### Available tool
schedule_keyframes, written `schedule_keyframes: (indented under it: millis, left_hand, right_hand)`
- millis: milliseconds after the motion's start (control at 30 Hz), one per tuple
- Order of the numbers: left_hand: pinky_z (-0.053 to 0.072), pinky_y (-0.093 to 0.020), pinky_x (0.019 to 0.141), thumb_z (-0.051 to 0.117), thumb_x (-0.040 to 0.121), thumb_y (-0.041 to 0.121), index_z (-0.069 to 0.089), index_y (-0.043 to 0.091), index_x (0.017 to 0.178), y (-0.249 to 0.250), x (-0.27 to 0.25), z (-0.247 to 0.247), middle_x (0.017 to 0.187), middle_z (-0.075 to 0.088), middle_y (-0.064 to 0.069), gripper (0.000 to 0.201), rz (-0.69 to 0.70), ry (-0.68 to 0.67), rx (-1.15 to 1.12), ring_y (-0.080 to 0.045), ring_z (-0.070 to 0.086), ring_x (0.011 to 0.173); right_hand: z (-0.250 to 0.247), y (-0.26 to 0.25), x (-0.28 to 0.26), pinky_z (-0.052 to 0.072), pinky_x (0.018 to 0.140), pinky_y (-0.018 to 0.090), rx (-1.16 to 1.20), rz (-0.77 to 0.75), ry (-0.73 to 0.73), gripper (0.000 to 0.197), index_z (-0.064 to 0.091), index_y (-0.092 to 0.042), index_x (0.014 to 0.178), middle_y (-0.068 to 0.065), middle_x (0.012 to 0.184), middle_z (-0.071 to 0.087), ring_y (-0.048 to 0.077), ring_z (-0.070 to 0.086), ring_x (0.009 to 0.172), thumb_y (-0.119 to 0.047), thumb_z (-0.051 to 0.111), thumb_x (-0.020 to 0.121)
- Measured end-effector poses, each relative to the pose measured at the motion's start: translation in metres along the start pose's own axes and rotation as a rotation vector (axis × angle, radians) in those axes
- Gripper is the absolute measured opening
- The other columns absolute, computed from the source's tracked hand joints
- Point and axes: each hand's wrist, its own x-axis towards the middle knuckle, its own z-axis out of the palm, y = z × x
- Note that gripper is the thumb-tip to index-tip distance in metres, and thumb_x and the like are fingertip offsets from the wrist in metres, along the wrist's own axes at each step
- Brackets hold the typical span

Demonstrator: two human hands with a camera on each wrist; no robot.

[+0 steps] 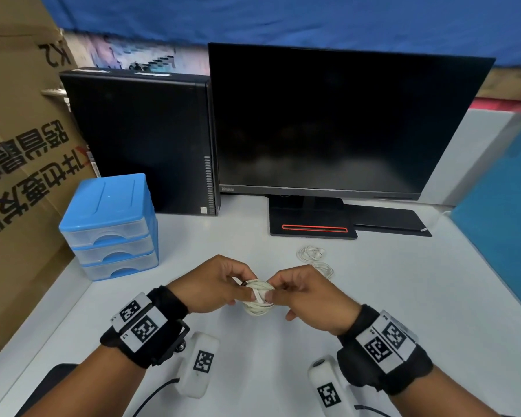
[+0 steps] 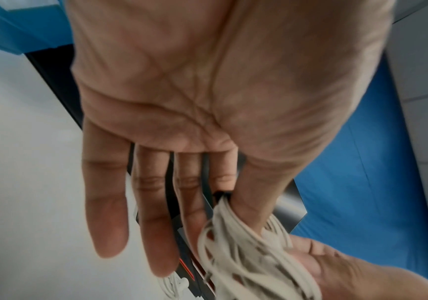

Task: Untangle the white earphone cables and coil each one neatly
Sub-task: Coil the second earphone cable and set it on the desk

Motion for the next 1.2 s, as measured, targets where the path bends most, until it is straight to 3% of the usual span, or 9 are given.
schedule_keyframes:
  millis: [133,267,400,533,800,867,933,1033,1200]
  left_hand:
    - [0.052,-0.034,0.076,0.074,0.085,0.018,0.078,0.028,0.09,-0.001,0.0,0.0,0.09,0.075,0.001,0.011,0.007,0.003,0.009,-0.014,0.062,0.081]
    - [0.054,-0.044,0.089,0.072,0.083,0.02,0.078,0.024,0.093,0.001,-0.002,-0.003,0.1,0.075,-0.009,0.012,0.013,-0.028,-0.072,-0.022,0.068,0.091]
    - [0.057,-0.038,0.087,0.074,0.084,0.009,0.077,0.017,0.09,-0.001,-0.002,-0.002,0.096,0.074,-0.011,0.011,0.018,-0.079,-0.193,-0.024,0.069,0.09]
    - [0.057,-0.037,0.085,0.074,0.083,0.006,0.077,0.015,0.088,-0.007,-0.001,0.0,0.093,0.073,-0.009,0.01,-0.003,-0.095,-0.24,-0.021,0.07,0.088]
    - [0.056,-0.038,0.091,0.077,0.071,0.023,0.066,0.003,0.101,-0.013,0.002,0.011,0.097,0.073,-0.012,0.038,-0.05,-0.179,-0.457,-0.025,0.07,0.096]
    - [0.057,-0.036,0.087,0.076,0.076,0.022,0.064,-0.001,0.103,-0.009,0.002,0.015,0.095,0.072,-0.012,0.037,-0.023,-0.137,-0.42,-0.025,0.07,0.094]
    - [0.057,-0.038,0.084,0.072,0.087,0.012,0.065,-0.004,0.103,-0.003,0.003,0.021,0.094,0.071,-0.015,0.024,0.046,0.005,-0.318,-0.026,0.069,0.09]
    - [0.056,-0.043,0.082,0.064,0.091,0.001,0.07,0.002,0.096,0.003,0.005,0.025,0.09,0.073,-0.013,0.008,0.086,0.171,-0.258,-0.026,0.07,0.084]
    - [0.055,-0.047,0.091,0.067,0.088,0.003,0.075,0.004,0.092,0.004,0.003,0.029,0.094,0.075,-0.019,0.01,0.007,0.19,-0.257,-0.025,0.07,0.086]
  right_hand:
    - [-0.002,0.0,0.0,0.051,0.063,0.023,0.071,-0.01,-0.085,0.013,0.073,-0.012,0.094,0.005,0.086,0.065,0.009,0.059,0.082,-0.015,0.061,0.094]
    - [-0.006,-0.002,-0.001,0.052,0.064,0.024,0.19,-0.023,-0.129,0.011,0.073,-0.014,0.092,0.003,0.086,0.068,0.006,0.061,0.08,-0.013,0.062,0.091]
    - [-0.007,0.002,0.001,0.054,0.064,0.025,0.192,-0.042,-0.164,0.013,0.07,-0.01,0.095,0.002,0.085,0.068,0.005,0.062,0.077,-0.004,0.059,0.093]
    - [-0.003,0.007,0.003,0.053,0.06,0.024,0.068,-0.067,-0.1,0.005,0.069,-0.009,0.092,0.006,0.085,0.065,0.009,0.062,0.076,-0.006,0.065,0.091]
    - [-0.008,0.008,0.002,0.054,0.062,0.033,-0.033,-0.146,-0.026,0.005,0.066,-0.017,0.082,0.006,0.082,0.064,0.016,0.058,0.075,-0.013,0.068,0.085]
    - [-0.007,0.007,0.002,0.052,0.061,0.031,-0.018,-0.123,-0.046,0.002,0.065,-0.017,0.082,0.005,0.083,0.064,0.016,0.058,0.075,-0.018,0.066,0.081]
    - [-0.006,0.008,0.005,0.051,0.059,0.029,0.059,-0.074,-0.054,0.007,0.064,-0.009,0.089,0.007,0.087,0.064,0.013,0.059,0.078,-0.014,0.063,0.085]
    - [-0.007,0.009,0.007,0.051,0.057,0.028,0.153,-0.042,-0.037,0.013,0.059,0.002,0.097,0.005,0.088,0.065,0.011,0.061,0.079,-0.008,0.06,0.09]
    - [-0.007,0.011,0.004,0.051,0.058,0.022,-0.096,-0.139,0.025,0.012,0.06,-0.009,0.09,0.002,0.083,0.062,0.011,0.056,0.075,-0.012,0.07,0.083]
